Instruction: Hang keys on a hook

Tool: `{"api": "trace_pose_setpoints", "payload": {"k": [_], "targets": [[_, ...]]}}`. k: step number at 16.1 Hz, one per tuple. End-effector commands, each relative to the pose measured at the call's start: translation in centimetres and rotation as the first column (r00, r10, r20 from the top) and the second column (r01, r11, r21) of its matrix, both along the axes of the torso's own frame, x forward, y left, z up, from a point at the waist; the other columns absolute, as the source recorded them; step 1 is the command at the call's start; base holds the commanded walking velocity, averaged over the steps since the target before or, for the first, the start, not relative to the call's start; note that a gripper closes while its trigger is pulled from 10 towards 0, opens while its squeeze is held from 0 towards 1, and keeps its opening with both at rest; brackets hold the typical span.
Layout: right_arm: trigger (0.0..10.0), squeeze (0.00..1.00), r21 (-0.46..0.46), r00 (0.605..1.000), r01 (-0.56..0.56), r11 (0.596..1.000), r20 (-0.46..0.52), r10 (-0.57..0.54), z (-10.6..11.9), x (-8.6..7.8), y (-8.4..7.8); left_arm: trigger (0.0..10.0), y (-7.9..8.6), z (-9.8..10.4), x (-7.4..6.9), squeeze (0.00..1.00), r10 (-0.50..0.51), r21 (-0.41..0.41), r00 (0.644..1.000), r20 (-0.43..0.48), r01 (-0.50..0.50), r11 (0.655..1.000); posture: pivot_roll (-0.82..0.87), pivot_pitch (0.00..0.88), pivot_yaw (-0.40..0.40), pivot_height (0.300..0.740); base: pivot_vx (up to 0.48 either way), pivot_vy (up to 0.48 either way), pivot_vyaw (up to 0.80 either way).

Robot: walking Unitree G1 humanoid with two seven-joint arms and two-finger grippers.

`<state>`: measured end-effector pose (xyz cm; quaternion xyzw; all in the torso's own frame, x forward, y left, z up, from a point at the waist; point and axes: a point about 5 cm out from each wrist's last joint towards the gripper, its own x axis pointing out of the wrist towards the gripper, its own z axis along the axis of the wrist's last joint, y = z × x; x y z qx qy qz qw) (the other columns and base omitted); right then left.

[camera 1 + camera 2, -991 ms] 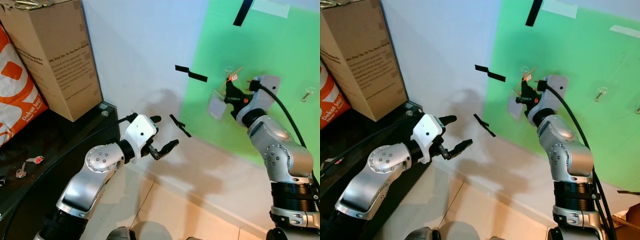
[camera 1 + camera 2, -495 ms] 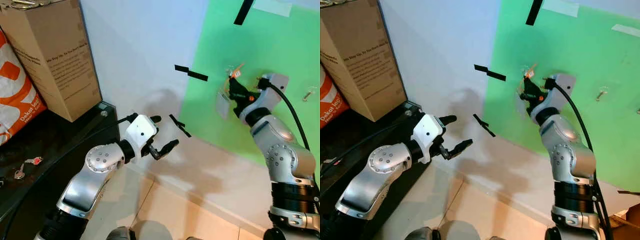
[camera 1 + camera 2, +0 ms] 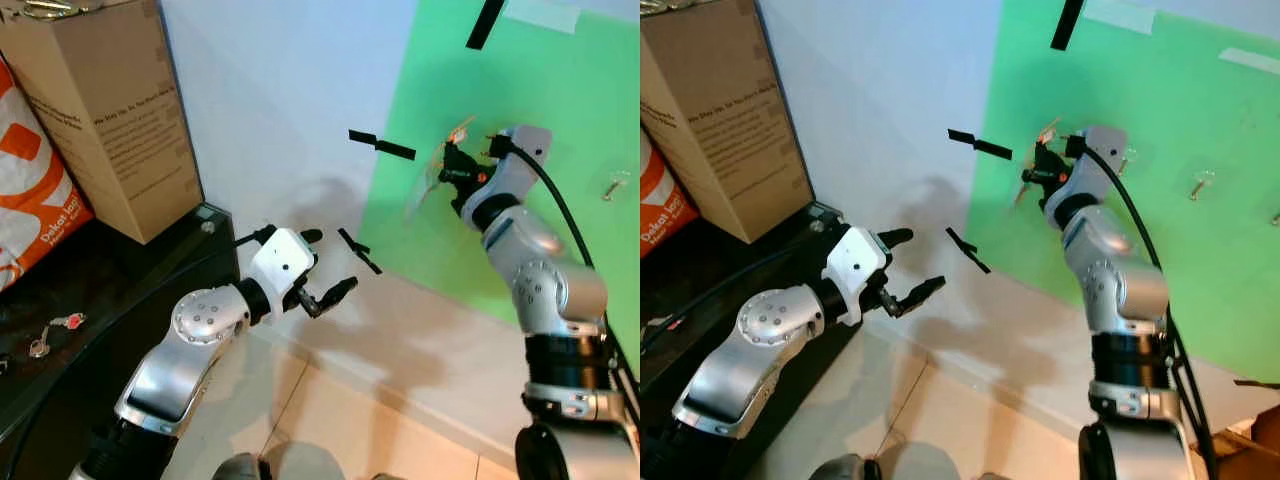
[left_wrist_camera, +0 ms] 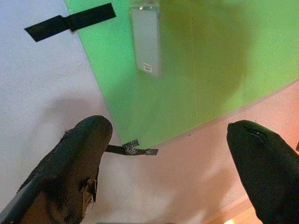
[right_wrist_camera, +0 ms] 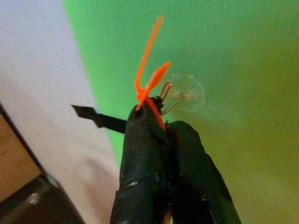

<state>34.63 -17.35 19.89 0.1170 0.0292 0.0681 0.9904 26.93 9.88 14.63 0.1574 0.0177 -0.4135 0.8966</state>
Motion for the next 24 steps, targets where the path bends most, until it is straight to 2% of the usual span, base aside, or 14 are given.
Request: {"api": "trace_pose_setpoints", "payload": {"k": [1, 2, 3, 5, 7, 10, 13, 16, 18, 19, 20, 22, 24], "targets": [[10.0, 0.0, -0.03, 1.0, 0.018, 0.999, -0.022, -0.018, 0.0, 0.1, -0.5, 10.0, 0.0, 0.2, 0.2, 0.0, 0.006, 0.005, 1.0, 0.014, -0.006, 1.0, -0.05, 0.0, -0.067, 0.74, 0.0, 0.0, 0.0], [10.0, 0.0, -0.028, 0.999, 0.026, 0.999, -0.025, -0.026, 0.0, 0.1, -0.7, 10.0, 0.0, 0.2, 0.2, 0.0, 0.006, 0.006, 1.0, 0.014, -0.006, 1.0, -0.05, 0.0, -0.068, 0.74, 0.0, 0.0, 0.0], [10.0, 0.0, 0.015, 0.999, 0.027, 1.0, -0.022, -0.027, 0.4, 0.0, -0.9, 10.0, 0.0, 0.2, 0.1, 0.0, 0.005, 0.006, 1.0, 0.015, -0.005, 1.0, -0.05, 0.0, -0.07, 0.74, 0.0, 0.0, 0.0], [10.0, 0.0, 0.194, 0.999, 0.014, 0.981, -0.035, -0.007, 1.1, 0.0, -1.1, 10.0, 0.0, 0.1, 0.0, 0.0, 0.002, 0.006, 1.0, 0.013, -0.002, 1.0, -0.05, 0.0, -0.071, 0.74, 0.0, 0.0, 0.0], [10.0, 0.0, 0.293, 0.997, 0.001, 0.956, -0.08, 0.024, 1.0, 0.1, -1.0, 10.0, 0.0, 0.0, -0.1, 0.0, -0.003, 0.006, 1.0, 0.01, 0.003, 1.0, -0.05, 0.0, -0.072, 0.74, 0.0, 0.0, 0.0], [10.0, 0.0, 0.379, 0.995, 0.011, 0.925, -0.092, 0.026, 1.4, 0.4, -1.2, 10.0, -0.1, 0.0, -0.2, 0.0, -0.007, 0.007, 1.0, 0.008, 0.007, 1.0, -0.05, 0.0, -0.074, 0.74, 0.0, 0.0, 0.0], [10.0, 0.0, 0.451, 0.987, 0.042, 0.891, -0.155, 0.032, 1.3, 0.8, -1.3, 10.0, -0.1, -0.1, -0.4, 0.0, -0.007, 0.007, 1.0, 0.006, 0.007, 1.0, -0.05, 0.0, -0.081, 0.74, 0.0, 0.0, 0.0], [10.0, 0.0, 0.593, 0.98, 0.063, 0.803, -0.187, 0.062, 1.6, 1.4, -1.4, 10.0, 0.0, -0.1, -0.4, 0.0, -0.006, 0.007, 1.0, 0.005, 0.006, 1.0, -0.04, 0.0, -0.081, 0.74, 0.0, 0.0, 0.0], [10.0, 0.0, 0.65, 0.976, 0.068, 0.757, -0.2, 0.085, 1.9, 1.8, -1.5, 10.0, -0.1, -0.1, -0.4, 0.0, -0.005, 0.007, 1.0, 0.005, 0.005, 1.0, -0.04, 0.0, -0.082, 0.74, 0.0, 0.0, 0.0], [10.0, 0.0, 0.659, 0.973, 0.071, 0.749, -0.209, 0.093, 2.0, 1.9, -1.6, 10.0, -0.1, -0.1, -0.4, 0.0, -0.006, 0.007, 1.0, 0.005, 0.006, 1.0, -0.04, 0.0, -0.082, 0.74, 0.0, 0.0, 0.0], [10.0, 0.0, 0.692, 0.973, 0.075, 0.718, -0.208, 0.099, 2.3, 2.2, -1.7, 10.0, -0.1, -0.1, -0.4, 0.0, -0.006, 0.007, 1.0, 0.005, 0.006, 1.0, -0.04, 0.0, -0.082, 0.74, 0.0, 0.0, 0.0], [10.0, 0.0, 0.725, 0.972, 0.072, 0.685, -0.206, 0.115, 2.9, 2.5, -1.9, 10.0, -0.1, -0.1, -0.5, 0.0, -0.006, 0.008, 1.0, 0.005, 0.006, 1.0, -0.04, 0.0, -0.082, 0.74, 0.0, 0.0, 0.0], [10.0, 0.0, 0.741, 0.972, 0.066, 0.669, -0.198, 0.123, 3.4, 2.7, -2.1, 10.0, -0.1, -0.1, -0.5, 0.0, -0.006, 0.008, 1.0, 0.005, 0.006, 1.0, -0.04, 0.0, -0.083, 0.74, 0.0, 0.0, 0.0]]}}
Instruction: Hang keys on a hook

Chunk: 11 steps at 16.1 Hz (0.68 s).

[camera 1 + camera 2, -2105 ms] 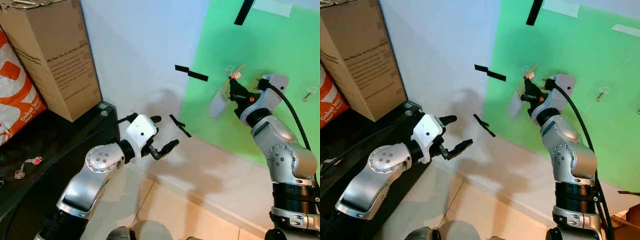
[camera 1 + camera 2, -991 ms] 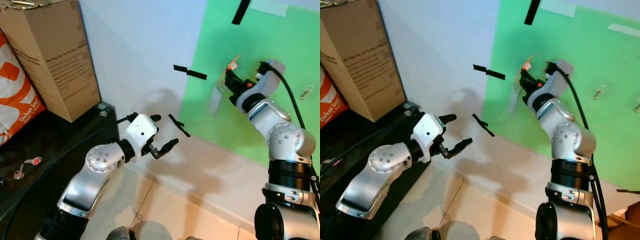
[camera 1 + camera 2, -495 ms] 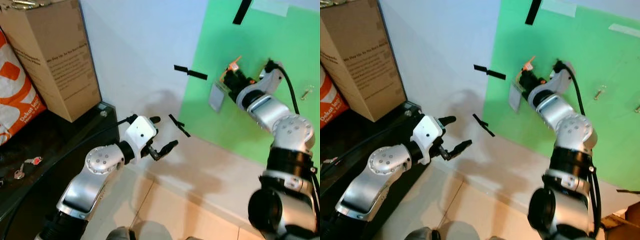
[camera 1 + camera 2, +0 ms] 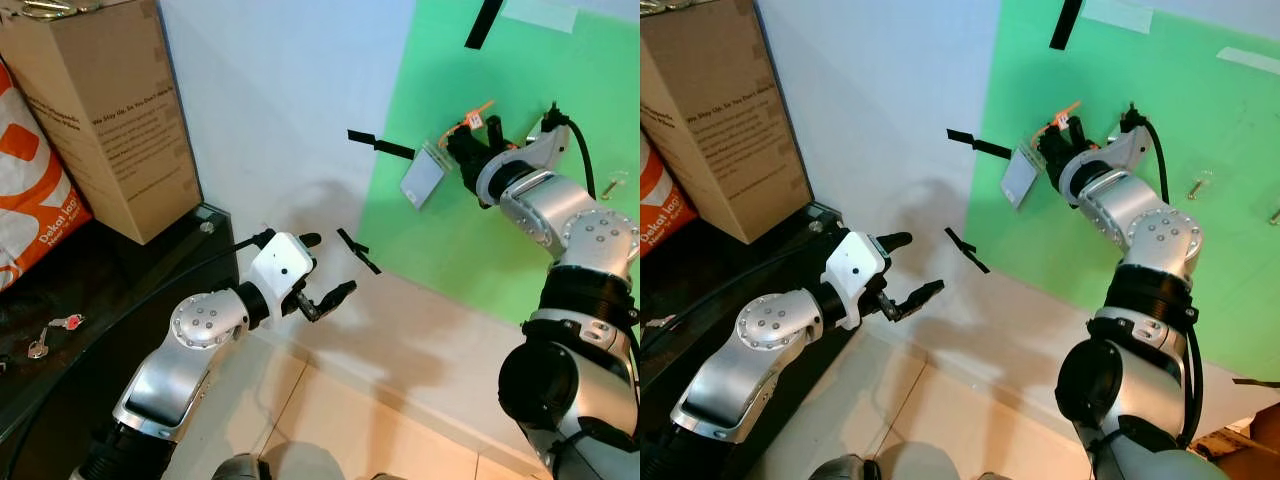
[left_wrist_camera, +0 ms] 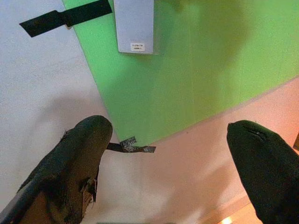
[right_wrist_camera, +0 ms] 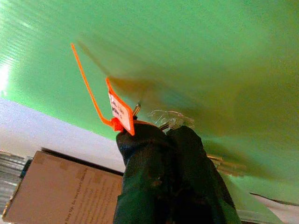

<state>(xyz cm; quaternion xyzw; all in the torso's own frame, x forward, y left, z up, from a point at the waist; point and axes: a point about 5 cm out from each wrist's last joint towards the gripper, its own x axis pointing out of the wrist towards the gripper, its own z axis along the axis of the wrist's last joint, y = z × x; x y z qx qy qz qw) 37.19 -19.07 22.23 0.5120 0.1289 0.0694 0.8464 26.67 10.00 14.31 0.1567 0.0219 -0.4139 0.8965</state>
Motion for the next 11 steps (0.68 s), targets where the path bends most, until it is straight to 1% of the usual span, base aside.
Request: {"api": "trace_pose_setpoints", "payload": {"k": [1, 4, 5, 6, 7, 10, 11], "targets": [[10.0, 0.0, 0.013, 0.999, 0.004, 1.0, 0.032, -0.004, 1.3, 0.1, -0.4, 10.0, -0.2, 0.2, -0.2, 0.0, -0.007, 0.006, 1.0, 0.013, 0.007, 1.0, -0.04, 0.0, -0.084, 0.74, 0.0, 0.0, 0.0], [10.0, 0.0, 0.106, 0.998, 0.012, 0.994, 0.062, -0.018, 2.4, 0.4, -0.8, 10.0, -0.3, 0.2, -0.2, 0.0, -0.007, 0.005, 1.0, 0.012, 0.007, 1.0, -0.04, 0.0, -0.083, 0.74, 0.0, 0.0, 0.0], [10.0, 0.0, 0.132, 0.998, 0.018, 0.991, 0.061, -0.026, 2.5, 0.6, -1.0, 10.0, -0.3, 0.2, -0.2, 0.0, -0.008, 0.005, 1.0, 0.012, 0.007, 1.0, -0.04, 0.0, -0.083, 0.74, 0.0, 0.0, 0.0], [10.0, 0.0, 0.139, 0.998, 0.019, 0.99, 0.06, -0.028, 2.5, 0.6, -1.0, 10.0, -0.3, 0.2, -0.2, 0.0, -0.008, 0.005, 1.0, 0.012, 0.008, 1.0, -0.04, 0.0, -0.082, 0.74, 0.0, 0.0, 0.0], [10.0, 0.0, 0.174, 0.997, 0.031, 0.984, 0.069, -0.044, 2.9, 0.8, -1.3, 10.0, -0.2, 0.2, -0.2, 0.0, -0.008, 0.007, 1.0, 0.013, 0.008, 1.0, -0.04, 0.0, -0.082, 0.74, 0.0, 0.0, 0.0], [10.0, 0.0, 0.162, 0.994, 0.035, 0.986, 0.093, -0.05, 3.6, 0.9, -1.6, 10.0, -0.1, 0.2, -0.2, 0.0, -0.01, 0.01, 1.0, 0.013, 0.01, 1.0, -0.04, 0.0, -0.08, 0.74, 0.0, 0.0, 0.0], [10.0, 0.0, 0.126, 0.994, 0.032, 0.992, 0.098, -0.045, 3.8, 0.9, -1.5, 10.0, -0.1, 0.2, -0.2, 0.0, -0.01, 0.01, 1.0, 0.013, 0.01, 1.0, -0.04, 0.0, -0.08, 0.74, 0.0, 0.0, 0.0]]}}
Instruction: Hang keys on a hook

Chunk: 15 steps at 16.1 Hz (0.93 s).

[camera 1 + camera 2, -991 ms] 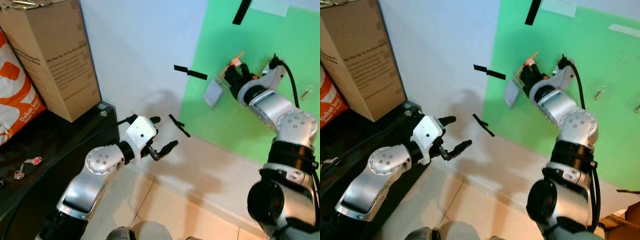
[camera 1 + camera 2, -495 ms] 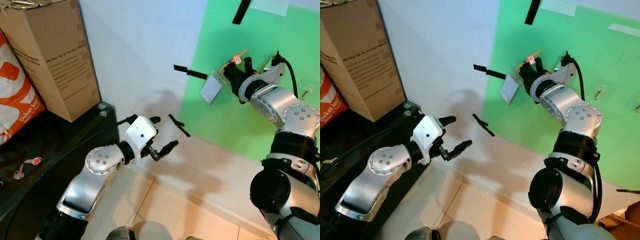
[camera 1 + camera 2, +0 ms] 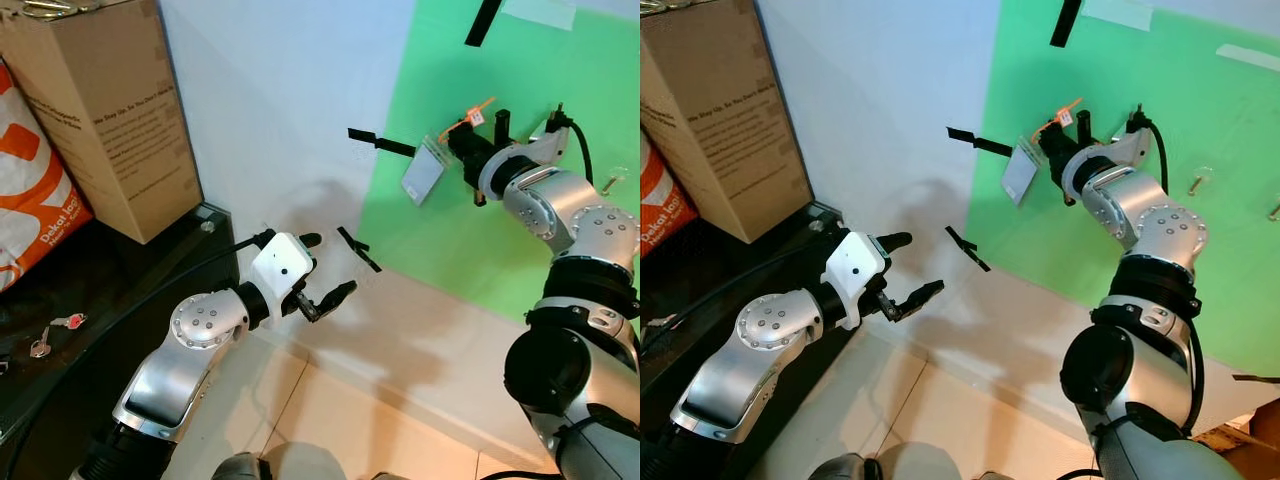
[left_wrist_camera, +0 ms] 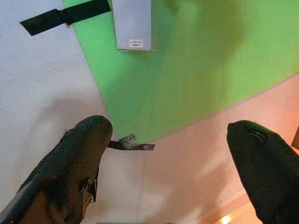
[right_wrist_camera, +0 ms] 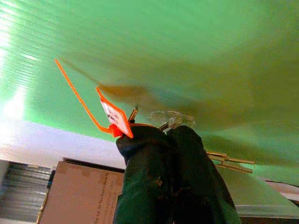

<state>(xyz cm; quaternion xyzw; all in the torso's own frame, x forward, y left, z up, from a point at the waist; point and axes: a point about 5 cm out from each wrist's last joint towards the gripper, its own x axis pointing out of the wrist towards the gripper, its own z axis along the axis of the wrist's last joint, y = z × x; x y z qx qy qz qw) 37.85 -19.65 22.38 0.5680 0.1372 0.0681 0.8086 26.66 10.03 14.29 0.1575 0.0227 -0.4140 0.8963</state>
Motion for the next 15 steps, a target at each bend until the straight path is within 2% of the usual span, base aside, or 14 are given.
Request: {"api": "trace_pose_setpoints", "payload": {"k": [1, 3, 5, 9, 11, 15], "targets": [[10.0, 0.0, -0.044, 0.991, 0.038, 0.998, 0.13, -0.032, 3.5, 0.1, -0.8, 10.0, -0.2, 0.3, -0.2, 0.0, -0.01, 0.008, 1.0, 0.014, 0.009, 1.0, -0.04, 0.0, -0.081, 0.74, 0.0, 0.0, 0.0], [10.0, 0.0, -0.101, 0.992, 0.021, 0.995, 0.129, -0.008, 3.4, 0.0, -0.5, 10.0, -0.1, 0.3, -0.3, 0.0, -0.009, 0.008, 1.0, 0.015, 0.009, 1.0, -0.04, 0.0, -0.084, 0.74, 0.0, 0.0, 0.0], [10.0, 0.0, -0.251, 0.981, -0.077, 0.965, 0.152, 0.118, 3.1, -1.4, 1.0, 10.0, -0.1, 0.3, -0.3, 0.0, -0.004, 0.004, 1.0, 0.014, 0.004, 1.0, -0.04, 0.0, -0.089, 0.74, 0.0, 0.0, 0.0], [10.0, 0.0, -0.307, 0.978, -0.112, 0.945, 0.132, 0.159, 2.0, -2.4, 1.4, 10.0, -0.2, 0.3, -0.3, 0.0, -0.003, 0.0, 1.0, 0.012, 0.003, 1.0, -0.04, 0.0, -0.086, 0.74, 0.0, 0.0, 0.0], [10.0, 0.0, -0.288, 0.976, -0.106, 0.952, 0.151, 0.155, 2.1, -2.6, 1.4, 10.0, -0.2, 0.3, -0.3, 0.0, -0.005, 0.0, 1.0, 0.012, 0.005, 1.0, -0.04, 0.0, -0.086, 0.74, 0.0, 0.0, 0.0], [10.0, 0.0, -0.183, 0.976, -0.018, 0.983, 0.209, 0.057, 3.5, -1.9, 0.4, 10.0, -0.3, 0.3, -0.3, 0.0, -0.01, 0.0, 1.0, 0.011, 0.01, 1.0, -0.05, 0.0, -0.079, 0.74, 0.0, 0.0, 0.0]]}}
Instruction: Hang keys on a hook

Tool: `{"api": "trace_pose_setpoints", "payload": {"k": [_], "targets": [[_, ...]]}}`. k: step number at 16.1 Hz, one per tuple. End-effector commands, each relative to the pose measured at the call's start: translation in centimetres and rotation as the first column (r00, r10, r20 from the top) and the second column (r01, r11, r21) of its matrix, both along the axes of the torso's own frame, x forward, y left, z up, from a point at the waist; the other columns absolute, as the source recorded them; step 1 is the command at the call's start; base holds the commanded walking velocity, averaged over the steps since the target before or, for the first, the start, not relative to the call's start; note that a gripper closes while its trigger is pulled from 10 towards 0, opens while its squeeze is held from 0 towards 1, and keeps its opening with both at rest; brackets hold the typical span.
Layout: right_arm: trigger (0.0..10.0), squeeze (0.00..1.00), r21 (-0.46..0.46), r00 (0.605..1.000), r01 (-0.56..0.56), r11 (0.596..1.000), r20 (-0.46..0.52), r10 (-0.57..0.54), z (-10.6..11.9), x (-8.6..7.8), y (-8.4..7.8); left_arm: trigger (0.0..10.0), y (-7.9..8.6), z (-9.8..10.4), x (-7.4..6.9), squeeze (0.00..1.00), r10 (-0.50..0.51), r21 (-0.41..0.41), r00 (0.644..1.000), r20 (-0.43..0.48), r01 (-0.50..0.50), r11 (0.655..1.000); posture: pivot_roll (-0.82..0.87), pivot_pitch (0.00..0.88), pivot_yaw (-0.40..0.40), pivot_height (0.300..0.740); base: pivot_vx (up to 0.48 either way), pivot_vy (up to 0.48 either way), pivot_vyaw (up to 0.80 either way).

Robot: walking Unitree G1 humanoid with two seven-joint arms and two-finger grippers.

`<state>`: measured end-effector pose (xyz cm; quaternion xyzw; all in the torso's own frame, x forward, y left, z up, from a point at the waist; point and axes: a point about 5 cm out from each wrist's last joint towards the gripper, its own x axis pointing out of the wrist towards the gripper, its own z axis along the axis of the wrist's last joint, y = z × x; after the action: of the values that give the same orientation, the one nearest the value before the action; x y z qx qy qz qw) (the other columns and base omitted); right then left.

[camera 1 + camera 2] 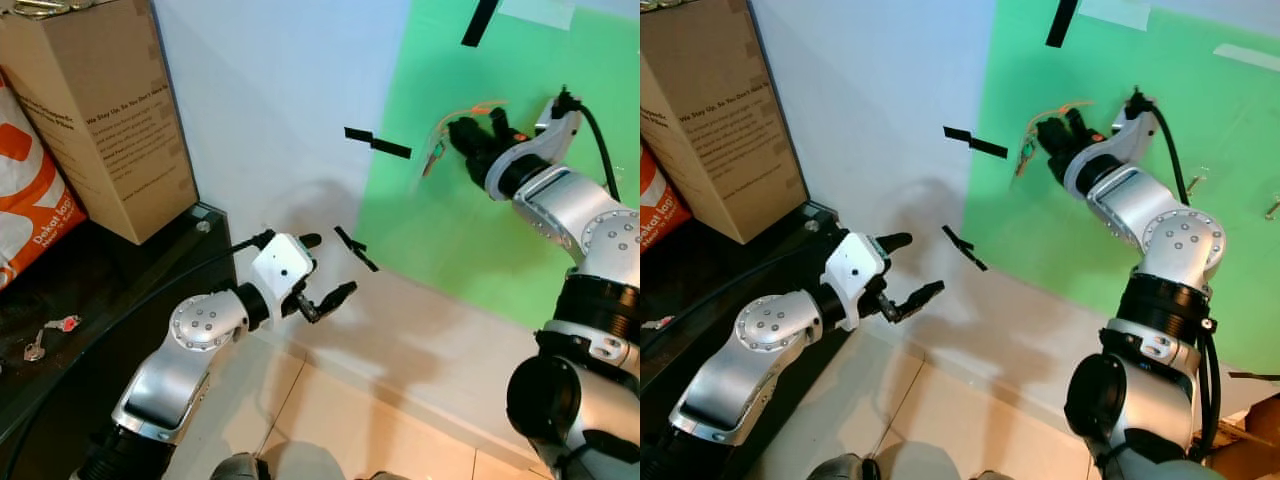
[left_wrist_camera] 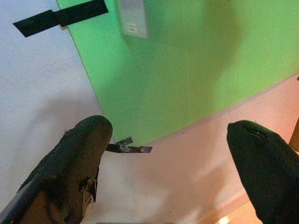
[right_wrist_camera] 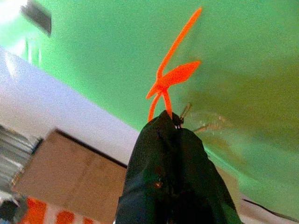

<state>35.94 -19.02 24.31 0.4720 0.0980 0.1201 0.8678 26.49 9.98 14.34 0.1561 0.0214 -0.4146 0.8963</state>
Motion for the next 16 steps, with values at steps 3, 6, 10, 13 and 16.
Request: {"api": "trace_pose_setpoints", "payload": {"k": [3, 6, 10, 13, 16], "targets": [[10.0, 0.0, 0.131, 0.998, 0.058, 0.99, 0.02, -0.061, 1.9, 1.0, -0.4, 10.0, -0.2, 0.2, -0.2, 0.0, -0.008, 0.005, 1.0, 0.007, 0.008, 1.0, -0.04, 0.0, -0.082, 0.74, 0.0, 0.0, 0.0], [10.0, 0.0, 0.167, 0.996, 0.09, 0.982, -0.021, -0.088, 1.5, 1.3, -0.5, 10.0, -0.2, 0.2, -0.2, 0.0, -0.006, 0.005, 1.0, 0.006, 0.006, 1.0, -0.04, 0.0, -0.085, 0.74, 0.0, 0.0, 0.0], [10.0, 0.0, 0.23, 0.99, 0.14, 0.963, -0.063, -0.129, 1.0, 1.6, -0.8, 10.0, -0.1, 0.2, -0.2, 0.0, -0.004, 0.007, 1.0, 0.005, 0.004, 1.0, -0.04, 0.0, -0.085, 0.74, 0.0, 0.0, 0.0], [10.0, 0.0, 0.339, 0.982, 0.053, 0.939, 0.152, -0.11, 4.4, 0.8, -1.6, 10.0, -0.1, 0.2, -0.1, 0.0, -0.006, 0.007, 1.0, 0.004, 0.006, 1.0, -0.05, 0.0, -0.082, 0.74, 0.0, 0.0, 0.0], [10.0, 0.0, 0.181, 0.991, 0.107, 0.978, 0.065, -0.12, 2.2, 0.7, -2.0, 10.0, -0.2, 0.2, 0.0, 0.0, -0.006, 0.006, 1.0, 0.003, 0.006, 1.0, -0.04, 0.0, -0.085, 0.74, 0.0, 0.0, 0.0]]}}
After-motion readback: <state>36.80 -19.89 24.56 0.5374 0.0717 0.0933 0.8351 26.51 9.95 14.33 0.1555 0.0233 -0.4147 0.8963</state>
